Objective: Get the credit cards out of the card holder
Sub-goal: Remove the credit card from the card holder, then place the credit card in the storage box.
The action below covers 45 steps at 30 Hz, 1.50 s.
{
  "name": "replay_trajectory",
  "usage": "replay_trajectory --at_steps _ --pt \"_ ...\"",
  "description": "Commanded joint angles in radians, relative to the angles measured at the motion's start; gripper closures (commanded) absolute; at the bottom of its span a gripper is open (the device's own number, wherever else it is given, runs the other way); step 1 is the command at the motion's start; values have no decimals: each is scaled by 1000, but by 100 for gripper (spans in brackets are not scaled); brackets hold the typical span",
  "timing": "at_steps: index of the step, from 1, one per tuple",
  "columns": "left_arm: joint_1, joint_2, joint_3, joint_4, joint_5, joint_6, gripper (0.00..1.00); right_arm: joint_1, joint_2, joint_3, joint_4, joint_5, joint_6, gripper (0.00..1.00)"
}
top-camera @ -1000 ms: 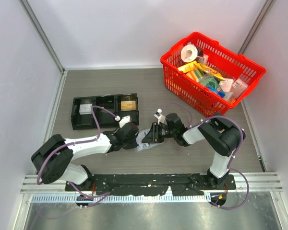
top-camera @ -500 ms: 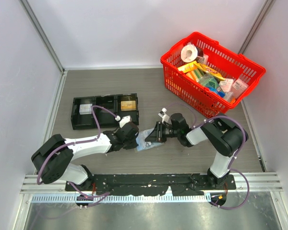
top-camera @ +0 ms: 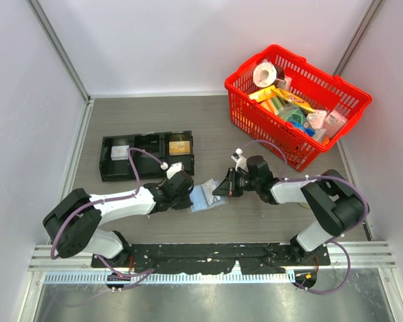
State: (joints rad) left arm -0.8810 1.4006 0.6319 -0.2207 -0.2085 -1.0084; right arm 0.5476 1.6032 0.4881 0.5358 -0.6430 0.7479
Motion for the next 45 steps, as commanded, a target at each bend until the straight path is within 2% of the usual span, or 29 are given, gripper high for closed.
replay_trajectory --at_steps 1,6,7,16,20,25,33,38,41,45 --pt "4 -20 -23 -111 -5 28 100 -9 -127 35 -233 100 -131 99" --pt "5 -61 -21 -109 -5 21 100 -9 -232 72 -407 201 -202 99" --pt "4 -75 -20 -109 -6 19 97 -11 -262 82 -442 209 -217 99" --pt "13 -339 20 -180 -63 74 45 -11 -425 225 -712 200 -386 99" --pt "28 -448 57 -181 -36 204 20 -6 -472 286 -809 152 -459 99" --pt "34 -540 101 -106 96 404 3 6 -529 331 -830 17 -486 99" --pt "36 -536 130 43 345 533 0 44 -595 362 -764 -193 -499 99" --pt "36 -491 170 55 445 571 4 83 -617 366 -763 -247 -527 99" --pt "36 -477 175 83 504 584 10 94 -628 362 -757 -264 -533 99" --pt "36 -465 170 103 578 585 24 97 -631 356 -749 -267 -536 99"
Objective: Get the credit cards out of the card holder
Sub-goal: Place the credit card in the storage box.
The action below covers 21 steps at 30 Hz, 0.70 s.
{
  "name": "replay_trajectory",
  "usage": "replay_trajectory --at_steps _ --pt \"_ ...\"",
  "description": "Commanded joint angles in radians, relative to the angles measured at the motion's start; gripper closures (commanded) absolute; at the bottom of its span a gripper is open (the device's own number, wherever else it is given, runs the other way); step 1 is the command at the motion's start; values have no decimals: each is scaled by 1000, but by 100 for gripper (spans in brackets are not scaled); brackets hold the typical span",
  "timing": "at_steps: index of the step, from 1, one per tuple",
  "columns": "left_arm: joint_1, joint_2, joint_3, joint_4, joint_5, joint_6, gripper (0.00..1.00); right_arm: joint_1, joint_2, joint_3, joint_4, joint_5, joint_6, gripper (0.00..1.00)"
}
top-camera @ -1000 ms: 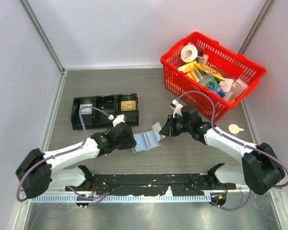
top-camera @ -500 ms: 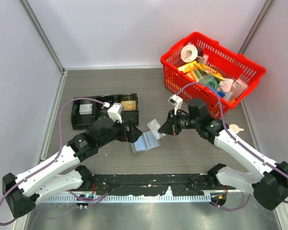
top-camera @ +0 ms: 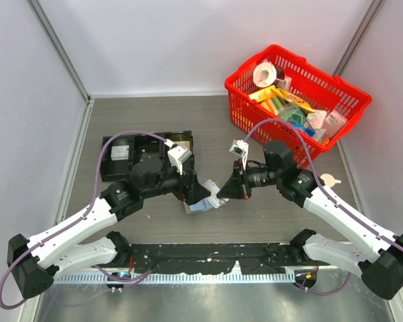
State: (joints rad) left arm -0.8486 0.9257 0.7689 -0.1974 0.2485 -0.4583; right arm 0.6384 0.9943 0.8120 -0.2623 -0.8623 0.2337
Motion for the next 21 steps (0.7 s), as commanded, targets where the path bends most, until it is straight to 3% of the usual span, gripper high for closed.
replay_trajectory --at_steps 1,4,5,8,9,10,13,14,16,21 --pt "3 16 33 79 133 35 29 6 -22 32 52 -47 -22 99" --pt "3 19 21 84 144 27 52 7 -25 24 61 -46 -23 99" --pt "3 13 14 91 143 24 67 6 -23 23 63 -46 -25 99" --pt "5 -2 -2 113 117 6 95 7 -26 13 72 -18 -20 98" --pt "5 -8 -5 112 103 4 100 6 -29 12 72 -3 -17 93" --pt "6 -16 -5 105 77 1 100 6 -34 7 72 37 -16 90" --pt "17 -34 12 49 -46 -6 100 6 -57 4 55 147 -7 58" --pt "23 -39 15 36 -78 -6 100 4 -60 4 46 193 -8 55" --pt "43 -45 33 -13 -144 -16 100 6 -72 4 31 262 -8 38" --pt "137 -48 99 -179 -392 -34 100 6 -112 -23 24 411 13 28"
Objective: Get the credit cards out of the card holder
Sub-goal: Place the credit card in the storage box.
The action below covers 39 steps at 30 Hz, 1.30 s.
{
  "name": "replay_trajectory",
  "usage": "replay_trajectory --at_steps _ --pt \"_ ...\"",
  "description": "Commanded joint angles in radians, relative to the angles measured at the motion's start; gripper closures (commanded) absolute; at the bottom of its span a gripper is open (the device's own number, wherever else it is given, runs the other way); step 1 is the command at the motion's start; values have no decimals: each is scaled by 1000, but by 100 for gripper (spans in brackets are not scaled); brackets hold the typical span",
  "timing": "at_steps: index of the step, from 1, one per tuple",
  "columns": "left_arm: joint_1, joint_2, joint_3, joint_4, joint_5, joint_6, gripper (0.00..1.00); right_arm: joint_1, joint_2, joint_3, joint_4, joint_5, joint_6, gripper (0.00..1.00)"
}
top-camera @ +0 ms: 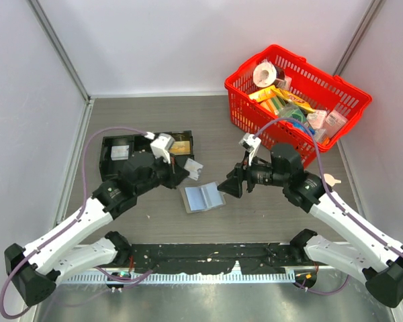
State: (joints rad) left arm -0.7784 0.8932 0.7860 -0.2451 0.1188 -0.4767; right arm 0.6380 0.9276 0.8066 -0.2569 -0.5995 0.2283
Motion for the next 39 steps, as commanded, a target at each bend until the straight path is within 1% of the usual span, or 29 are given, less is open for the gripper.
replay_trajectory --at_steps 1,3,6,7,9,12,13,14,15,16,20,28,30,34,39 --pt "89 -16 102 -172 -307 -14 100 5 -53 -24 21 179 20 27" --pt "178 -16 139 -262 -395 -25 100 6 -58 -38 19 214 22 27" --pt "341 -13 208 -376 -433 -16 100 8 -65 -66 31 239 22 26" --pt "397 -13 223 -405 -432 -7 100 5 -72 -69 34 242 28 24" --pt "519 1 254 -430 -413 21 100 6 -79 -83 41 256 29 20" --pt "697 67 304 -445 -326 44 100 6 -102 -99 57 254 32 20" --pt "747 90 317 -439 -300 44 100 6 -113 -106 59 253 34 20" --pt "774 122 328 -428 -283 44 100 6 -121 -109 64 254 36 20" --pt "836 148 335 -412 -262 41 100 6 -136 -113 67 257 34 20" --pt "861 182 344 -396 -246 36 100 6 -147 -115 68 259 32 20" --pt "898 327 389 -352 -234 33 100 6 -171 -124 73 245 32 20" --pt "918 588 397 -214 -124 81 100 6 -174 -135 82 211 26 19" --pt "932 622 383 -168 -64 72 100 6 -177 -135 81 210 26 20" --pt "964 664 331 -16 25 61 100 6 -179 -135 77 208 20 20" --pt "995 716 317 67 134 75 100 6 -165 -129 67 202 11 20"
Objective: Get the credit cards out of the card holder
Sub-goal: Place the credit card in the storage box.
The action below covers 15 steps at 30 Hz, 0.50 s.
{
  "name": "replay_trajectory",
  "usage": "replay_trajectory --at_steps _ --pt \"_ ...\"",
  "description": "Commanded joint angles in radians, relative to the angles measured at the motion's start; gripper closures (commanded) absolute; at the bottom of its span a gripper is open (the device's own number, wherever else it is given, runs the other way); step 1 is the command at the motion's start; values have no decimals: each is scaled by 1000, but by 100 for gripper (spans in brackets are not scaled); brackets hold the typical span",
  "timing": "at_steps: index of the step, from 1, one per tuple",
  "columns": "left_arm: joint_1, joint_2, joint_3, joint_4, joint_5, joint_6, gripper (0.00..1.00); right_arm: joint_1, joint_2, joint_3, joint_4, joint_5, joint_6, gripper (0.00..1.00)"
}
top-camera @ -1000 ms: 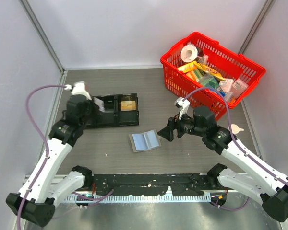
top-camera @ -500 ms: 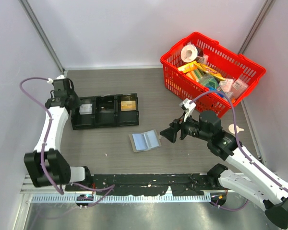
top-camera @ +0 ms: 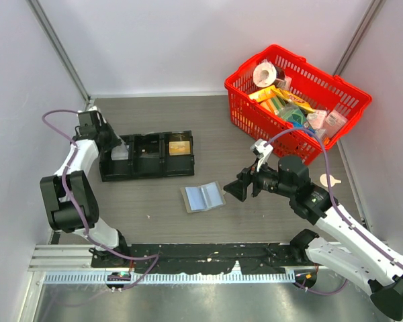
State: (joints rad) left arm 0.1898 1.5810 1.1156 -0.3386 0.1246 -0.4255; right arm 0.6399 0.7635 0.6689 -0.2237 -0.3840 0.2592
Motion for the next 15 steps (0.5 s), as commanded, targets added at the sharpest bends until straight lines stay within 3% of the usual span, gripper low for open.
replay_trajectory --at_steps 1,5,15 --pt "30 37 -17 170 136 27 97 4 -1 14 30 -15 -20 20" --pt "31 69 -11 139 78 63 69 4 5 21 18 -7 -25 20" --pt "31 -35 79 -14 -115 94 29 4 17 43 -25 17 -32 20"
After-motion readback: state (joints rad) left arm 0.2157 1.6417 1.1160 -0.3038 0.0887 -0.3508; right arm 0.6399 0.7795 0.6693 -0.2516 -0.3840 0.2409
